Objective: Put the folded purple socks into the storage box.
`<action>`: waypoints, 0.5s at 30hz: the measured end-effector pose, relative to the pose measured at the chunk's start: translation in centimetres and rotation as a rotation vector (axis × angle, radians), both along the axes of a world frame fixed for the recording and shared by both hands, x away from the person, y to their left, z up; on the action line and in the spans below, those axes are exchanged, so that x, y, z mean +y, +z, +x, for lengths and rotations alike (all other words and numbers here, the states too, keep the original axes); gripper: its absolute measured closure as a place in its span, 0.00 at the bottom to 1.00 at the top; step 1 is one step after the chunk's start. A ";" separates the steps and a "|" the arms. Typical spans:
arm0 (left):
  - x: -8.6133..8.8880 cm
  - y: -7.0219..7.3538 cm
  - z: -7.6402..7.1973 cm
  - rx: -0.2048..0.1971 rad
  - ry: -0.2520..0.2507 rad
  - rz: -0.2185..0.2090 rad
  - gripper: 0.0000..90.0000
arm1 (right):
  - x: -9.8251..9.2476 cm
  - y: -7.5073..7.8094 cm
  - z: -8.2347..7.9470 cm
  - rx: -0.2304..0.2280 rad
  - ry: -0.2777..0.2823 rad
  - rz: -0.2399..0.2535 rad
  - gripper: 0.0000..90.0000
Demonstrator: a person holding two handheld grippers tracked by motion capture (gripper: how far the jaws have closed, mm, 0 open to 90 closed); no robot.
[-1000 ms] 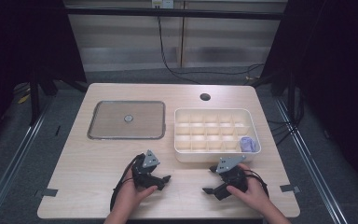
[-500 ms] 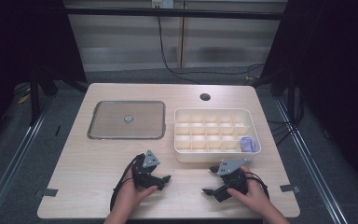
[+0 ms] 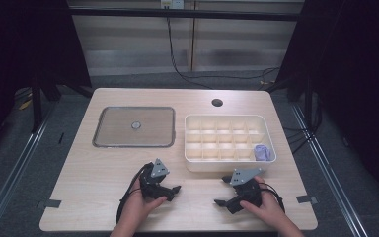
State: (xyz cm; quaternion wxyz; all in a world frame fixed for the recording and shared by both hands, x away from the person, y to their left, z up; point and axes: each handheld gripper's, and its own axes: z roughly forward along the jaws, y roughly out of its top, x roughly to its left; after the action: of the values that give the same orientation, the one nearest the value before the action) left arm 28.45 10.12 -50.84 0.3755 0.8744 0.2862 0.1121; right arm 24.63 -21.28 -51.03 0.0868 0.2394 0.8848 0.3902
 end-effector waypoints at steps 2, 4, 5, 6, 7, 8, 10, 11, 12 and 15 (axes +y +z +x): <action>0.0 0.0 0.0 0.000 0.000 0.000 0.17 | 0.0 0.0 0.0 0.000 0.000 0.000 0.16; 0.0 0.0 0.0 0.000 0.001 0.000 0.17 | 0.0 0.0 0.0 0.000 0.000 0.000 0.16; 0.0 0.0 0.0 0.000 0.000 0.000 0.17 | 0.0 0.0 0.0 0.000 0.000 0.001 0.16; 0.0 0.0 0.0 0.000 0.000 0.000 0.17 | 0.0 0.0 0.0 -0.001 0.002 0.001 0.16; 0.0 0.0 0.0 0.000 0.000 0.000 0.17 | 0.0 0.0 0.0 -0.001 0.004 0.000 0.16; 0.0 0.0 0.0 0.000 0.000 0.000 0.17 | 0.0 0.0 0.0 -0.002 0.006 -0.001 0.16; 0.0 0.0 0.0 0.000 0.000 0.000 0.17 | 0.0 0.0 0.0 -0.001 0.004 0.000 0.16; 0.0 0.0 0.0 0.000 0.000 -0.001 0.17 | 0.0 0.0 0.0 -0.001 0.000 0.000 0.16; 0.0 0.0 0.0 0.000 0.000 0.000 0.17 | 0.0 0.0 0.0 0.001 0.003 0.001 0.16; 0.0 0.0 0.0 0.000 0.000 0.000 0.17 | 0.0 0.0 0.0 0.001 0.002 0.001 0.16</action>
State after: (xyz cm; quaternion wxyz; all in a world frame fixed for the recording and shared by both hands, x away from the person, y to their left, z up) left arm 28.44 10.12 -50.84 0.3756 0.8743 0.2862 0.1120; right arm 24.62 -21.26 -51.05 0.0859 0.2390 0.8849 0.3905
